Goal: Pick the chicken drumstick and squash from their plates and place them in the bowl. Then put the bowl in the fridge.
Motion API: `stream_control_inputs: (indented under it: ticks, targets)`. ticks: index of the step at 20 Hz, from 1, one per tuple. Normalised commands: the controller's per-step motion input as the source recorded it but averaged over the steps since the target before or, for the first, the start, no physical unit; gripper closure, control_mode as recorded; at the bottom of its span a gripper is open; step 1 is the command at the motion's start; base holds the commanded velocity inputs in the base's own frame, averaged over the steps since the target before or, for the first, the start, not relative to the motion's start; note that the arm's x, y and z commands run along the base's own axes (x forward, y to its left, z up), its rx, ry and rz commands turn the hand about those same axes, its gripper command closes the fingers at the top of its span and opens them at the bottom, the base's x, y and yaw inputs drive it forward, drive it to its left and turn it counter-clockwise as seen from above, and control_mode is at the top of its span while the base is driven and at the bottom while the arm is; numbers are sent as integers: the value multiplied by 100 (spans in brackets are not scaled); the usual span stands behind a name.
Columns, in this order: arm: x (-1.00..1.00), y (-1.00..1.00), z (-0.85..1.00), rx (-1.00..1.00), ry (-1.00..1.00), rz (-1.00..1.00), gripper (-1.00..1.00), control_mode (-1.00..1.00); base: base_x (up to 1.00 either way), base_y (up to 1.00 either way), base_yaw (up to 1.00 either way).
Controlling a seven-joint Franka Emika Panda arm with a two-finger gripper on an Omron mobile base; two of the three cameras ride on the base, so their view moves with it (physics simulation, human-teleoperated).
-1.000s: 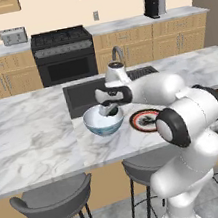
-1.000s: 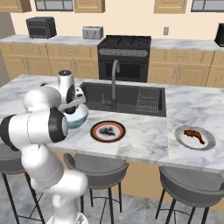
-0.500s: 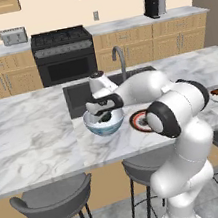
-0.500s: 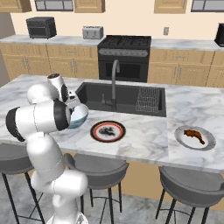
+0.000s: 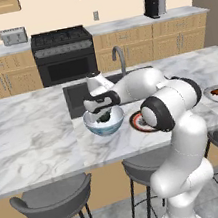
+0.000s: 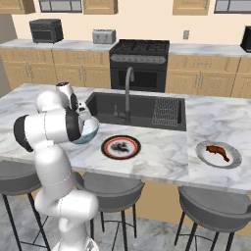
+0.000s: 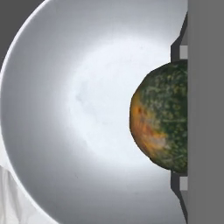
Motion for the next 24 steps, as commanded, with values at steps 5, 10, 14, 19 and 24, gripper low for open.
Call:
stream_control_inputs:
  ticks: [5, 10, 14, 19, 24]
  targets:
    - [8, 0, -18, 0, 5, -4, 100, -100, 0, 0, 0]
    - [7, 0, -13, 0, 0, -3, 100, -100, 0, 0, 0]
    - [0, 0, -10, 0, 0, -1, -100, -100, 0, 0, 0]
    - [0, 0, -2, 0, 1, 0, -100, -100, 0, 0, 0]
    - [0, 0, 0, 0, 4, -1, -100, -100, 0, 0, 0]
